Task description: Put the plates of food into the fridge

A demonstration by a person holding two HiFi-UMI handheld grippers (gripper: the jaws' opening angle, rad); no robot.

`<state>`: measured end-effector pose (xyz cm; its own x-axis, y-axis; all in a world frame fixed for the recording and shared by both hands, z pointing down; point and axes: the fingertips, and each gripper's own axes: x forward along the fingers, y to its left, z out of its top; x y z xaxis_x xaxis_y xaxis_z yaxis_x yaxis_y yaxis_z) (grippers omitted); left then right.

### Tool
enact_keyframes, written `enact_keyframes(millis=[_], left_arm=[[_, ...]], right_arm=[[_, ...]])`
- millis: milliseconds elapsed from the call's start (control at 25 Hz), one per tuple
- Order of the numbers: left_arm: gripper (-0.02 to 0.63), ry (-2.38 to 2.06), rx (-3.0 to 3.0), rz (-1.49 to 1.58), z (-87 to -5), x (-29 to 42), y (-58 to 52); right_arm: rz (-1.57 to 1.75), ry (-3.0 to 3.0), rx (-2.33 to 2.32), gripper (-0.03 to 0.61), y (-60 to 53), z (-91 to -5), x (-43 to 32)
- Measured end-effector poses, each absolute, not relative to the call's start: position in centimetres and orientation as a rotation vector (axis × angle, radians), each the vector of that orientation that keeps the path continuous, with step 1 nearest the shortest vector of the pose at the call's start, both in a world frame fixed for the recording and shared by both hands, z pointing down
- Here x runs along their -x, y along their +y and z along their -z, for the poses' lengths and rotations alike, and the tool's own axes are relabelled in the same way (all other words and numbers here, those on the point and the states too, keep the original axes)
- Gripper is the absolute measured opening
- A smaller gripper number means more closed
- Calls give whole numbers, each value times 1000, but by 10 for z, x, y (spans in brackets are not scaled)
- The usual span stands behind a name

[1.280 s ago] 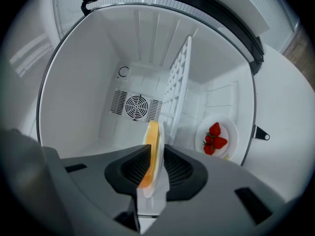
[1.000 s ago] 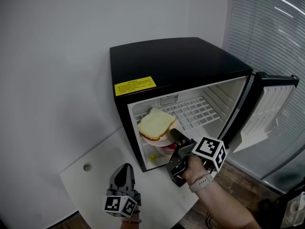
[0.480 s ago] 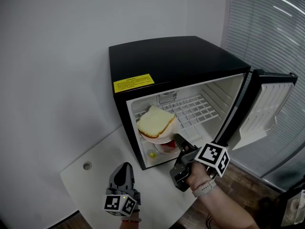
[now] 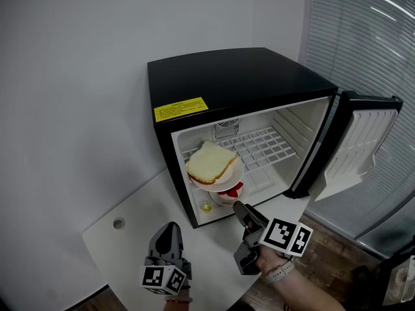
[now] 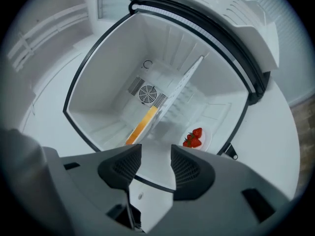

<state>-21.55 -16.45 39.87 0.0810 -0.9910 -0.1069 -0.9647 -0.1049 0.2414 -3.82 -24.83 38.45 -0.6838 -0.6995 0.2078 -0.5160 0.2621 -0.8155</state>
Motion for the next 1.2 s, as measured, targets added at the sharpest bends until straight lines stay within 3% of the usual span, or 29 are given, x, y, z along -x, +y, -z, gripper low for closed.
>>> enact_keyframes(millis=[120,560,1200], left_arm=[[8,-2020,-2231,358,-400,212,-160],[8,-1999,-2249,318,-398,200,-143],[8,-1854,-2341,377,-374,142,-110]], right_arm=[[1268,2479,1147,187,-235,-390,42],[715,2872,1214,18,-201,-390,37],[404,2983,1259,6,-149,-373,-5]])
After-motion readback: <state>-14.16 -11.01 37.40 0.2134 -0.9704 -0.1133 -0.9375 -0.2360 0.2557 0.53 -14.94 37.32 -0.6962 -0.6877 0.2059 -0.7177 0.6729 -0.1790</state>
